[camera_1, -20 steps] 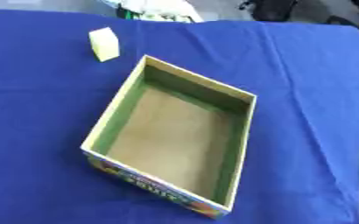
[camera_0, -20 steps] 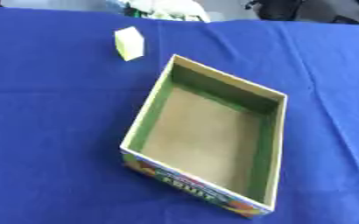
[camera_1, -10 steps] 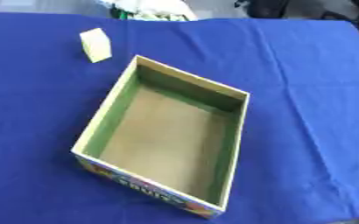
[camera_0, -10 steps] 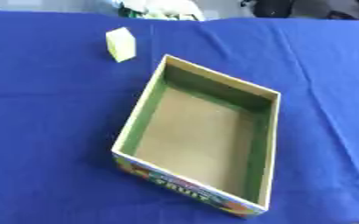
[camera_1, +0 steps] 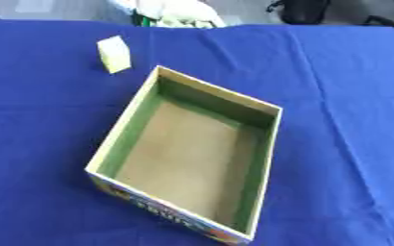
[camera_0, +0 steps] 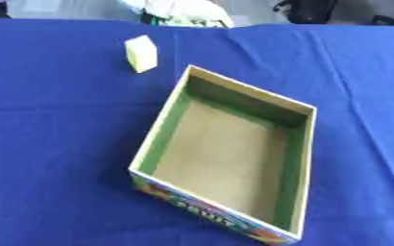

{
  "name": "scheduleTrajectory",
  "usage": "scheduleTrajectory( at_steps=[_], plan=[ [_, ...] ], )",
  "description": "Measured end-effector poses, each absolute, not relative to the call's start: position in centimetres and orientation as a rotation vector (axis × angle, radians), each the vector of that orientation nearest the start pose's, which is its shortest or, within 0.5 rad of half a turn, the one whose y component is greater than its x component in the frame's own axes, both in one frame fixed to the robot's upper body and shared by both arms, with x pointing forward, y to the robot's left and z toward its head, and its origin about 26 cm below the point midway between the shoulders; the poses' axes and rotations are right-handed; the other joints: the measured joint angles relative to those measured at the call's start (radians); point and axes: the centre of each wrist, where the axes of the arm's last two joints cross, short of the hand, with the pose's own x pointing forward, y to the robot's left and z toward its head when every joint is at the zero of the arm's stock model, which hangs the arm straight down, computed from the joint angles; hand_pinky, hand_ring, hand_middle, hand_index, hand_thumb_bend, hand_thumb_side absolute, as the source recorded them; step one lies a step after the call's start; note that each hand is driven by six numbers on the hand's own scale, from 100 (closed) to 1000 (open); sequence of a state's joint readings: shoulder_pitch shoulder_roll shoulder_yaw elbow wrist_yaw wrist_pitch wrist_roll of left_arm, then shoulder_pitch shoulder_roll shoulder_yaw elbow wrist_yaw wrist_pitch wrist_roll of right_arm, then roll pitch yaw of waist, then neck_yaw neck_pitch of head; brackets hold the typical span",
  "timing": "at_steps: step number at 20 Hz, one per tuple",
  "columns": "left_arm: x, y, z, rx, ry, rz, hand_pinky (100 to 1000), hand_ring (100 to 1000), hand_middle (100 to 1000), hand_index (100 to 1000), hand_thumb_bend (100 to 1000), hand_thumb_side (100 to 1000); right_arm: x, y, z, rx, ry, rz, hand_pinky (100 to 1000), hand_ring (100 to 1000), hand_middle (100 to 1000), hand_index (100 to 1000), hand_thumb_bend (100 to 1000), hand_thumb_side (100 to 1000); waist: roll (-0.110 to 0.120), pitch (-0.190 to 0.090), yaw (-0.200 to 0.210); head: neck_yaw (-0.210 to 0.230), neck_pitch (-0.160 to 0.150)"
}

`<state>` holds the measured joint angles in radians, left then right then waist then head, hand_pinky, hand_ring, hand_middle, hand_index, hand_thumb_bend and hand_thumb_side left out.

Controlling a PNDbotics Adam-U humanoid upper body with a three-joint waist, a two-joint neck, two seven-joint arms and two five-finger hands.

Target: Pick up objects on the table and place them in the box.

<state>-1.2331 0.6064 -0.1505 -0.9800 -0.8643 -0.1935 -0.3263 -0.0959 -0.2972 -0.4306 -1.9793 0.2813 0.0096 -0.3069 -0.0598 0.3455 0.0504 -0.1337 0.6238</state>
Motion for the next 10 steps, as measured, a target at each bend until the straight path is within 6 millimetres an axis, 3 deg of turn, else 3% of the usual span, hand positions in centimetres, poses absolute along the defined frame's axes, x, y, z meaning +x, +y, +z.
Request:
scheduleTrajectory(
  at_steps=[1, 2, 4, 10],
  plan=[
    [47.0, 28.7, 36.5, 1.246, -1.672, -1.409, 805, 889, 929, 900, 539, 917, 25.5, -38.2, 16.8, -1.076, -2.036, -0.148, 584, 655, 580, 799, 100, 1000, 0.0, 0.0, 0.0, 0.0, 0.0],
    [47.1, 28.6, 36.3, 1.248, -1.663, -1.417, 793, 866, 885, 997, 666, 872, 25.5, -38.2, 16.8, -1.076, -2.036, -0.148, 585, 652, 578, 799, 100, 1000, 0.0, 0.0, 0.0, 0.001, -0.001],
    [47.5, 28.4, 35.7, 1.242, -1.63, -1.443, 794, 867, 901, 996, 738, 851, 25.5, -38.1, 16.8, -1.069, -2.039, -0.142, 585, 652, 577, 799, 100, 1000, 0.0, 0.0, -0.007, 0.009, -0.001],
    [49.5, 25.1, 33.8, 1.156, -1.505, -1.55, 799, 892, 953, 1000, 880, 815, 25.7, -37.9, 16.9, -1.053, -2.048, -0.129, 585, 648, 574, 799, 100, 1000, -0.004, 0.001, -0.017, 0.025, -0.002]
  ],
)
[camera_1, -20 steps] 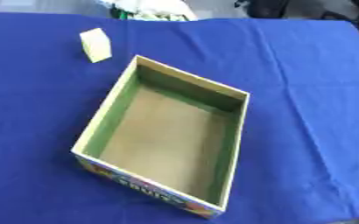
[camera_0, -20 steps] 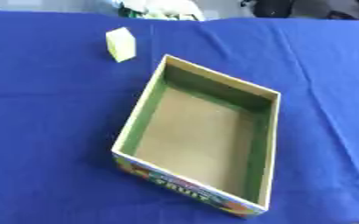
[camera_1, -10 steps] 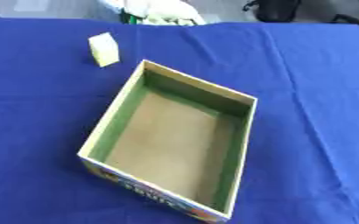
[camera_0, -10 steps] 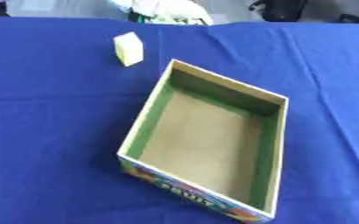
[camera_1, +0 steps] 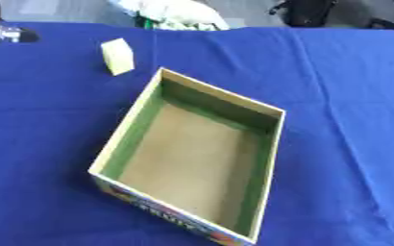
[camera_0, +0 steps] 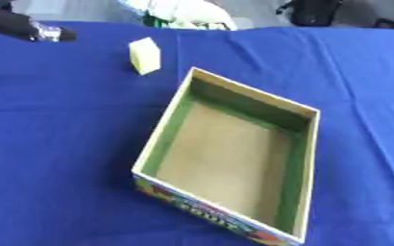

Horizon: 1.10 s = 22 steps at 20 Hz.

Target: Pick up objects on the table and place them in the box.

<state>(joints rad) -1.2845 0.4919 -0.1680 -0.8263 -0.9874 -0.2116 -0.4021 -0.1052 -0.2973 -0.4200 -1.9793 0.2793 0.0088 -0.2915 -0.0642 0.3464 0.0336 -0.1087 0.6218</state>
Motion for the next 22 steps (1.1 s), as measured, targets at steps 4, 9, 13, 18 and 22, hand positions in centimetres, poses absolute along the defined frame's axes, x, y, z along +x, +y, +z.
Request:
scheduleTrajectory(
  at_steps=[4, 9, 13, 18, 22],
  plan=[
    [50.0, 24.2, 33.0, 1.124, -1.438, -1.605, 808, 900, 956, 1000, 905, 760, 25.7, -37.8, 16.9, -1.049, -2.048, -0.126, 585, 644, 570, 799, 100, 1000, 0.0, 0.005, -0.008, 0.0, 0.0],
    [50.3, 23.4, 32.4, 1.088, -1.401, -1.661, 811, 901, 954, 1000, 827, 691, 25.8, -37.8, 17.0, -1.045, -2.05, -0.121, 585, 641, 567, 799, 100, 1000, 0.0, 0.006, -0.012, -0.005, 0.0],
    [50.5, 22.8, 32.2, 1.052, -1.402, -1.675, 806, 898, 942, 1000, 668, 588, 25.9, -37.8, 17.1, -1.037, -2.056, -0.124, 585, 638, 564, 799, 100, 1000, 0.0, 0.01, -0.019, -0.004, -0.004],
    [50.6, 22.2, 32.1, 1.03, -1.405, -1.674, 815, 910, 954, 1000, 569, 547, 25.9, -37.8, 17.1, -1.033, -2.056, -0.124, 584, 635, 561, 799, 100, 1000, 0.001, 0.015, -0.028, 0.003, -0.008],
    [50.6, 22.3, 32.4, 1.021, -1.42, -1.646, 822, 915, 960, 1000, 602, 526, 25.9, -37.7, 17.2, -1.031, -2.054, -0.124, 584, 633, 560, 798, 100, 1000, 0.008, 0.018, -0.035, 0.009, -0.009]
  ],
)
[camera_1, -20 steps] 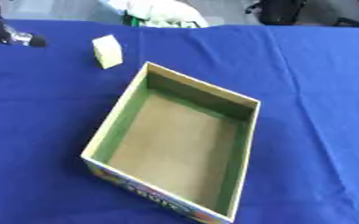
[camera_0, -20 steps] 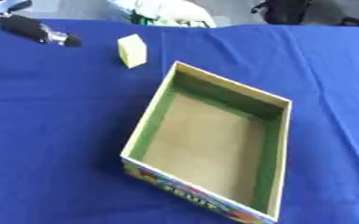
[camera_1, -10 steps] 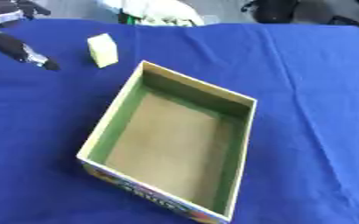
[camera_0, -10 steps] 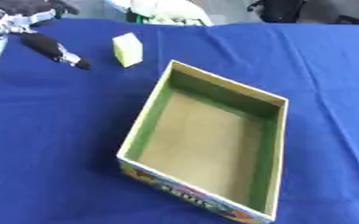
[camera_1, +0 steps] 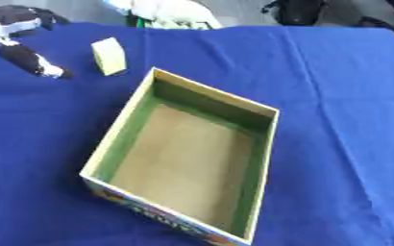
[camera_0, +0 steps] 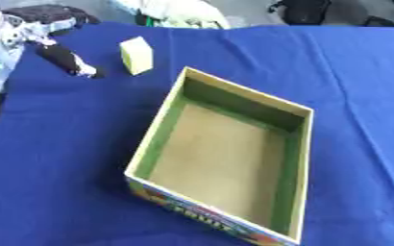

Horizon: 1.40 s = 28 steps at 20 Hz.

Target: Pick up objects on the table and place them in the box.

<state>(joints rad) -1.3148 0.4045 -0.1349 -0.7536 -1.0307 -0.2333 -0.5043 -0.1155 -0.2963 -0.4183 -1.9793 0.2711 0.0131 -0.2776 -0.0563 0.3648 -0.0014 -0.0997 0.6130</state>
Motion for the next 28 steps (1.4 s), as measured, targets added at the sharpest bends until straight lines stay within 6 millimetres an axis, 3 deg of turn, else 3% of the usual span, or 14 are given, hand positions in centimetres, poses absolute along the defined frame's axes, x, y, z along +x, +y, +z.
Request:
scheduleTrajectory(
  at_steps=[16, 28],
  plan=[
    [50.5, 21.7, 33.4, 0.991, -1.483, -1.554, 821, 922, 992, 987, 649, 601, 26.3, -37.5, 17.8, -1.022, -2.082, -0.13, 582, 629, 555, 799, 100, 1000, 0.033, 0.042, -0.062, 0.036, -0.034],
    [50.6, 22.0, 33.2, 0.925, -1.511, -1.47, 776, 883, 991, 959, 601, 609, 26.5, -37.3, 18.2, -1.014, -2.099, -0.135, 581, 626, 550, 799, 100, 1000, 0.042, 0.068, -0.082, 0.052, -0.046]
  ],
)
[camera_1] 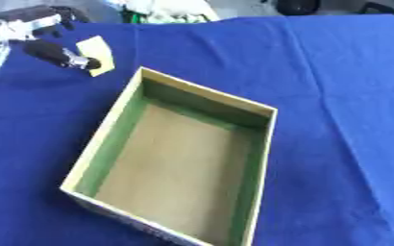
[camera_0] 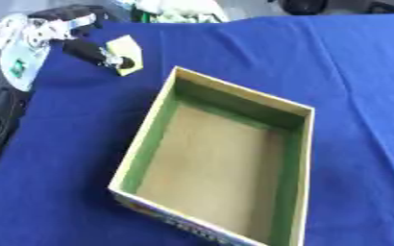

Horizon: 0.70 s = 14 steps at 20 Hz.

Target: Pick up objects on the table and place them in the box.

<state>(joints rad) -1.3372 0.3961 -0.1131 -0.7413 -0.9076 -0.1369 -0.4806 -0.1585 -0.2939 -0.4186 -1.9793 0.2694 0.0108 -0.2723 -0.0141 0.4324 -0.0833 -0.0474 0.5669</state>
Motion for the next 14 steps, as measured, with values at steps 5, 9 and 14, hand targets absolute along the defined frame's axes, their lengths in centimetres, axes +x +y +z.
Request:
scheduleTrajectory(
  at_steps=[5, 9, 14],
  plan=[
    [50.8, 22.3, 32.8, 0.937, -1.501, -1.434, 726, 850, 989, 942, 570, 609, 26.6, -37.2, 18.1, -1.008, -2.099, -0.143, 581, 625, 548, 799, 100, 1000, 0.001, 0.008, -0.008, 0.006, -0.006],
    [50.9, 22.5, 32.4, 0.933, -1.486, -1.437, 708, 834, 995, 931, 517, 583, 26.6, -37.2, 18.1, -1.007, -2.099, -0.144, 581, 625, 547, 799, 100, 1000, 0.001, 0.011, -0.012, 0.01, -0.006],
    [51.0, 22.2, 31.9, 0.904, -1.476, -1.462, 727, 863, 995, 907, 377, 503, 26.6, -37.2, 18.0, -1.004, -2.097, -0.152, 580, 625, 546, 799, 100, 1000, 0.001, 0.011, -0.014, 0.011, -0.006]
  ],
)
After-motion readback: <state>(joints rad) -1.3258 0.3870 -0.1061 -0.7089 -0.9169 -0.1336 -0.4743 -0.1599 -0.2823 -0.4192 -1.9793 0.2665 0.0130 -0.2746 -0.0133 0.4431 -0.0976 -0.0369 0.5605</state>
